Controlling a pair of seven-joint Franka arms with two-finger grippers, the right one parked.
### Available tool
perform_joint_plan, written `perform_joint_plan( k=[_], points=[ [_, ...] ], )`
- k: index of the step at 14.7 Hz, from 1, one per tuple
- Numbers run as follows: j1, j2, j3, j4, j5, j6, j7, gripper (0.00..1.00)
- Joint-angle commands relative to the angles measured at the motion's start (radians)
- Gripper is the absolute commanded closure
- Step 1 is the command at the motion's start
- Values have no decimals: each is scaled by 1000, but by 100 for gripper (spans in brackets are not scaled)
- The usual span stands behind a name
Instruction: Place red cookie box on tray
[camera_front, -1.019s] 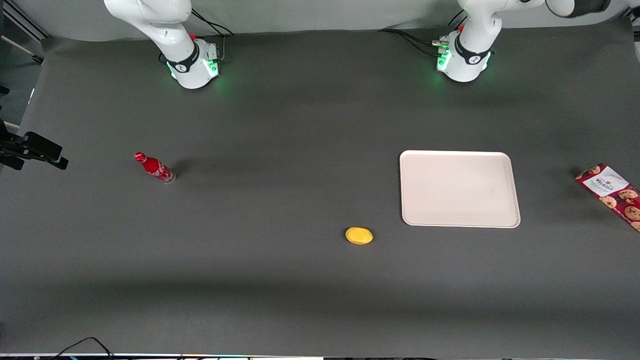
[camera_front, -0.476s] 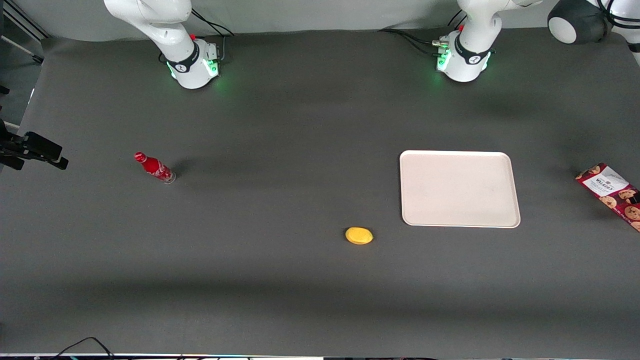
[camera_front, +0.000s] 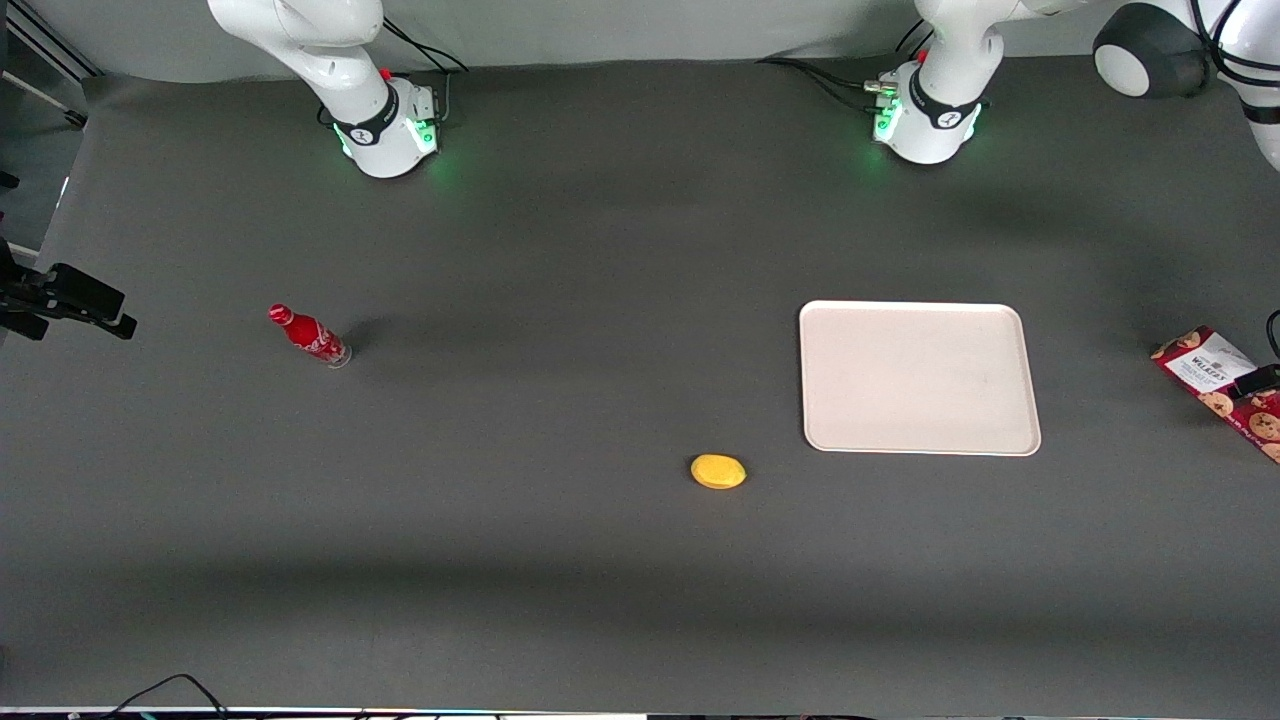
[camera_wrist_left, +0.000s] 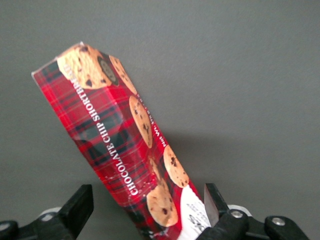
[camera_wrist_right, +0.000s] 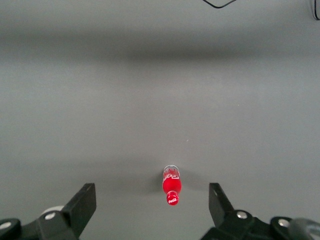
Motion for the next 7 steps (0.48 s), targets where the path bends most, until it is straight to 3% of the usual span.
perform_joint_plan(
  k=[1, 3, 4, 7],
  points=[
    [-1, 23, 14, -16, -68, 34, 61, 49],
    [-1, 45, 14, -16, -102, 36, 61, 95],
    [-1, 46, 14, -15, -108, 34, 64, 100],
    [-21, 33, 36, 5, -107, 8, 47, 100]
  ],
)
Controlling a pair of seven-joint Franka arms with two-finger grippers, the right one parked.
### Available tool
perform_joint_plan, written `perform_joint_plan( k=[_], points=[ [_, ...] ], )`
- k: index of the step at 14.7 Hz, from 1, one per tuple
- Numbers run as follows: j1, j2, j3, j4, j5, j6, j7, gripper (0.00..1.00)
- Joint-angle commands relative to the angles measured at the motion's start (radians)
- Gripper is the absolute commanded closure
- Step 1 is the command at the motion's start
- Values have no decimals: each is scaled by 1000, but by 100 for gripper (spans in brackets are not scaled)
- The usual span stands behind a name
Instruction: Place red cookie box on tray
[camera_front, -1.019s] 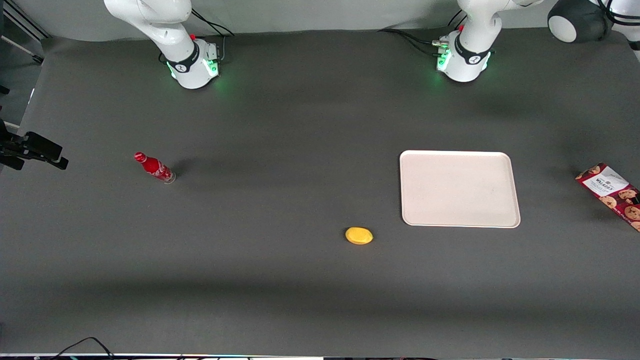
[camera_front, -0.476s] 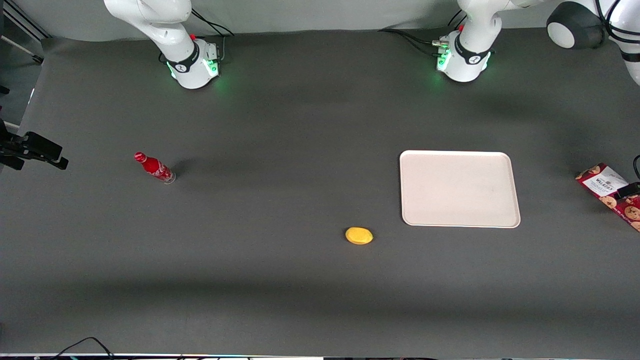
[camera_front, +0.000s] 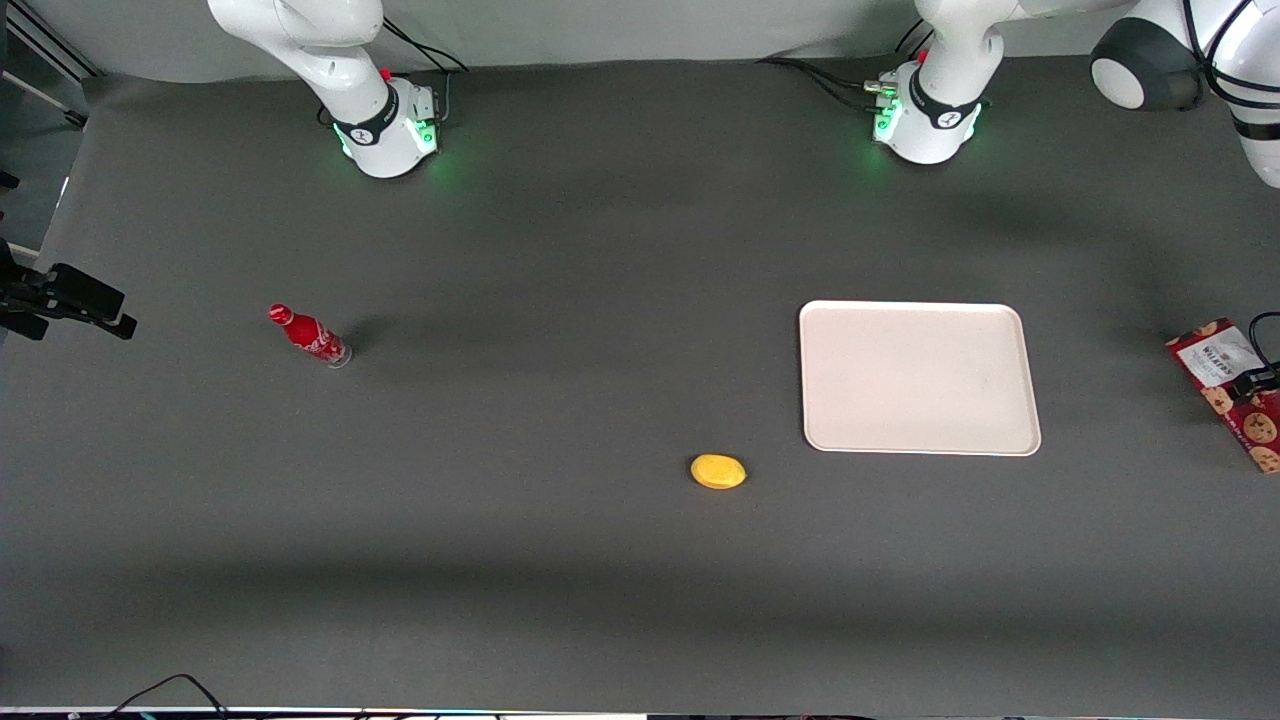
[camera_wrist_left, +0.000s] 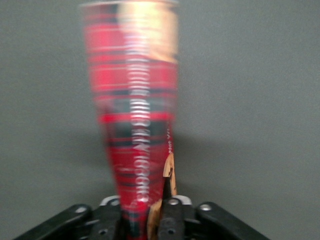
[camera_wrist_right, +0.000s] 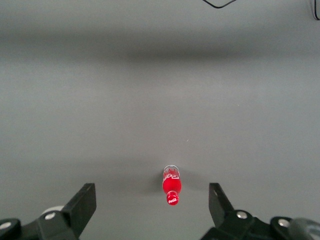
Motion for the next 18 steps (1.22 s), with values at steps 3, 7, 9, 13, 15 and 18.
perform_joint_plan(
  k=[3, 7, 9, 13, 15, 18],
  points=[
    [-70, -34, 85, 104, 32, -150, -64, 100],
    [-109, -164, 99, 257, 238, -403, -212, 100],
    [-119, -230, 90, 357, 330, -550, -284, 100],
    [-129, -259, 67, 647, 381, -925, -396, 100],
    [-143, -304, 9, 701, 421, -1064, -462, 100],
    [-146, -437, -250, 680, 643, -1181, -564, 100]
  ],
)
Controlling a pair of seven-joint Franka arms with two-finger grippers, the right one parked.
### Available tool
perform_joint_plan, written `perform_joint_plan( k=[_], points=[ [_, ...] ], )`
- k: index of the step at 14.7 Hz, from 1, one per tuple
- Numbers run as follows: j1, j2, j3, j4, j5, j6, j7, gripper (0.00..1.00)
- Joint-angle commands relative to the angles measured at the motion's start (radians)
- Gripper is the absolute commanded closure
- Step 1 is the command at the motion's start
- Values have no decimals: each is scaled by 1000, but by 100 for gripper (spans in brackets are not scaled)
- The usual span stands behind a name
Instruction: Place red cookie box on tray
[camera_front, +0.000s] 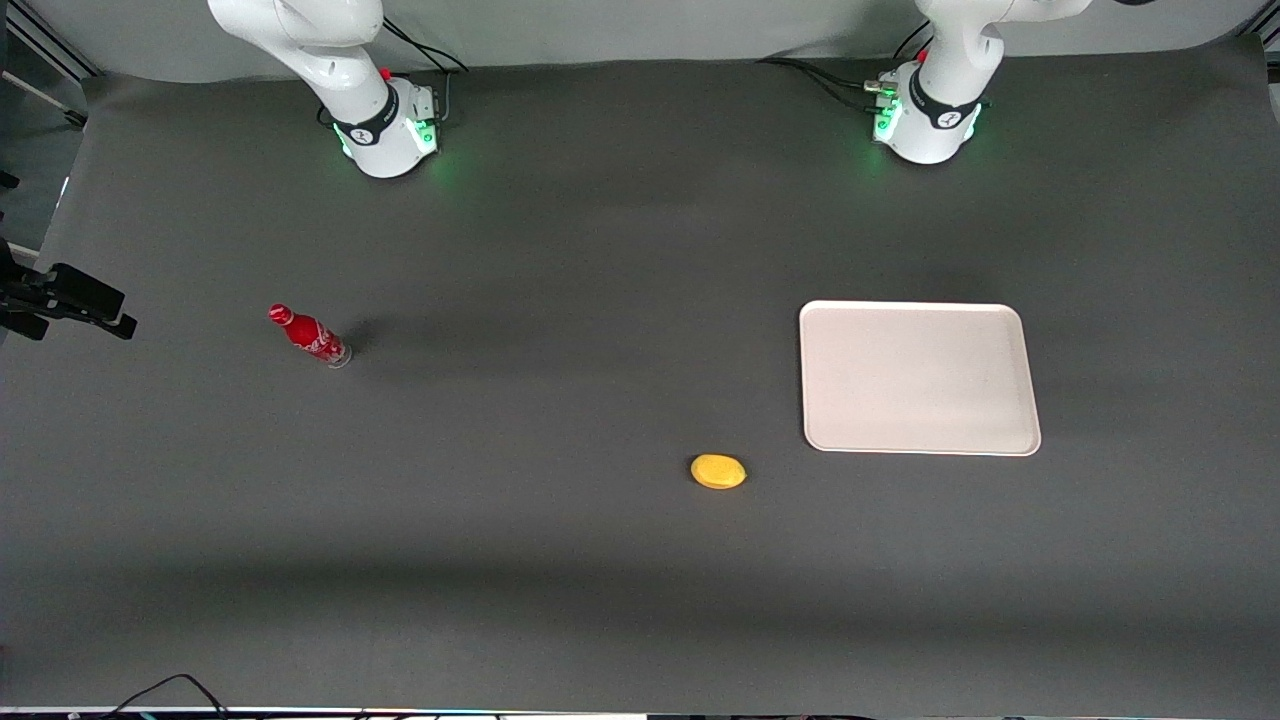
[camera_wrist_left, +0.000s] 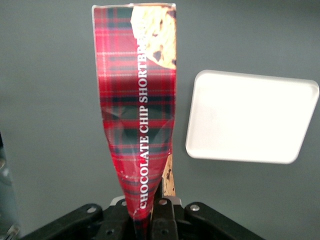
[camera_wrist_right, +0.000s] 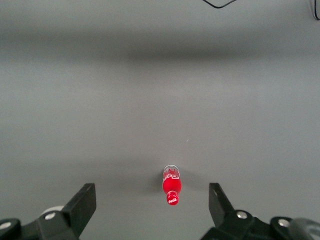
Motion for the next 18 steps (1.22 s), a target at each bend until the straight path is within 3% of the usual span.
perform_joint_plan(
  k=[1, 3, 7, 14, 18],
  points=[
    [0, -157, -287, -59, 213, -89, -141, 100],
    [0, -260, -356, -268, 227, -8, -186, 100],
    [3, -395, -393, -736, 227, 364, -184, 100],
    [-2, -383, -409, -1146, 227, 865, -180, 100],
    [-3, -324, -442, -1260, 225, 1095, -183, 100]
  ],
)
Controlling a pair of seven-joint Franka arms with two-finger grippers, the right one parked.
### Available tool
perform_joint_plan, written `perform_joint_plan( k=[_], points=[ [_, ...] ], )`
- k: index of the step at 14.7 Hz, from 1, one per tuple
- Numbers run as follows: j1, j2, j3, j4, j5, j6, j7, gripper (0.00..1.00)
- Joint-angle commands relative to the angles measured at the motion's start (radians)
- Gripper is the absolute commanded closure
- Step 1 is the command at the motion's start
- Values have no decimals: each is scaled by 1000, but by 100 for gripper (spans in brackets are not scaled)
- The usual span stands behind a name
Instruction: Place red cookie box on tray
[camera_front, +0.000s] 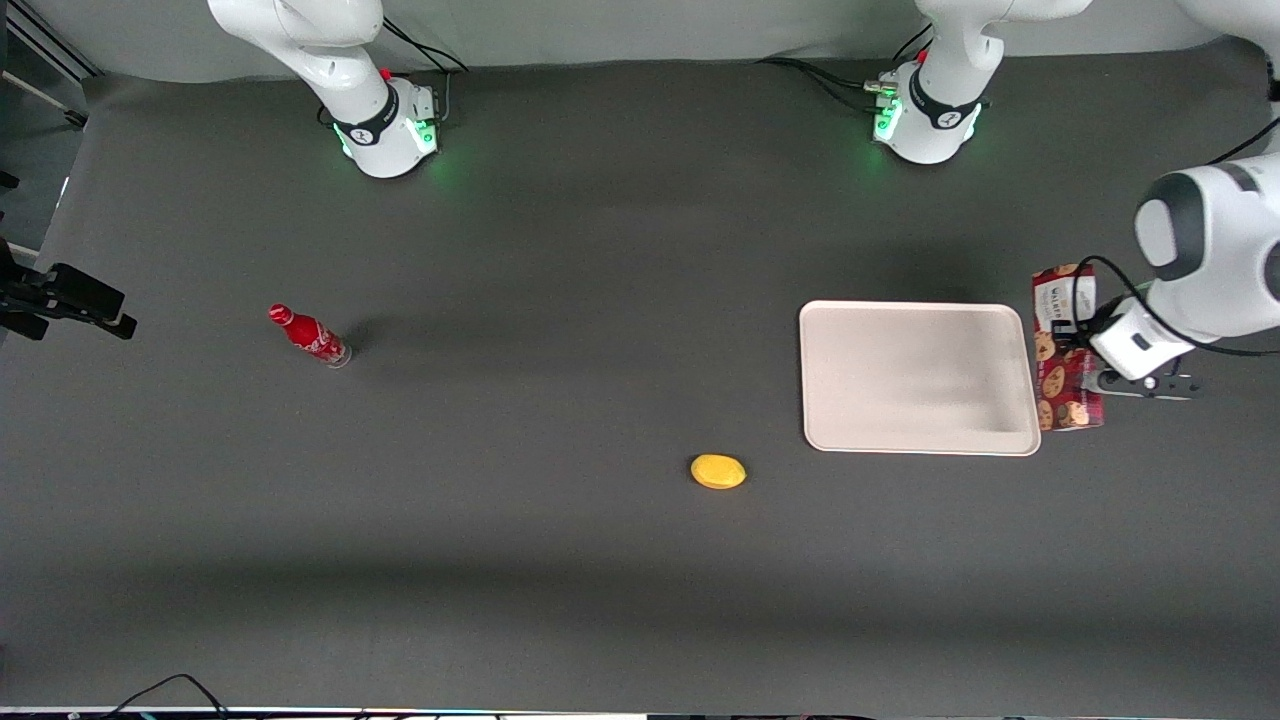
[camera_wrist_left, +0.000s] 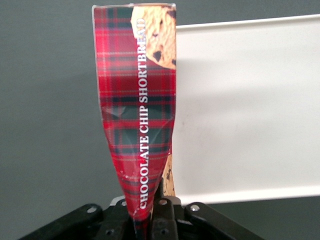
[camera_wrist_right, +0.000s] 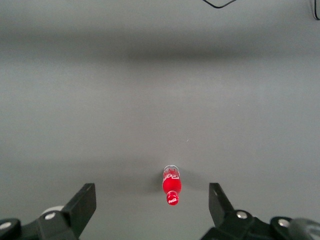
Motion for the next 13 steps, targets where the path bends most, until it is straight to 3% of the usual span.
perform_joint_plan(
  k=[1, 9, 10, 11, 12, 13],
  points=[
    [-2, 9, -19, -91, 14, 154, -9, 100],
    [-2, 121, -25, -88, -6, 283, -15, 100],
    [-2, 126, -26, -82, -6, 278, -14, 90],
    [-4, 128, -28, -76, -6, 274, -14, 27],
    [-2, 125, -36, -68, -6, 266, -14, 0],
    [-2, 120, -37, -48, -6, 254, -11, 0]
  ],
)
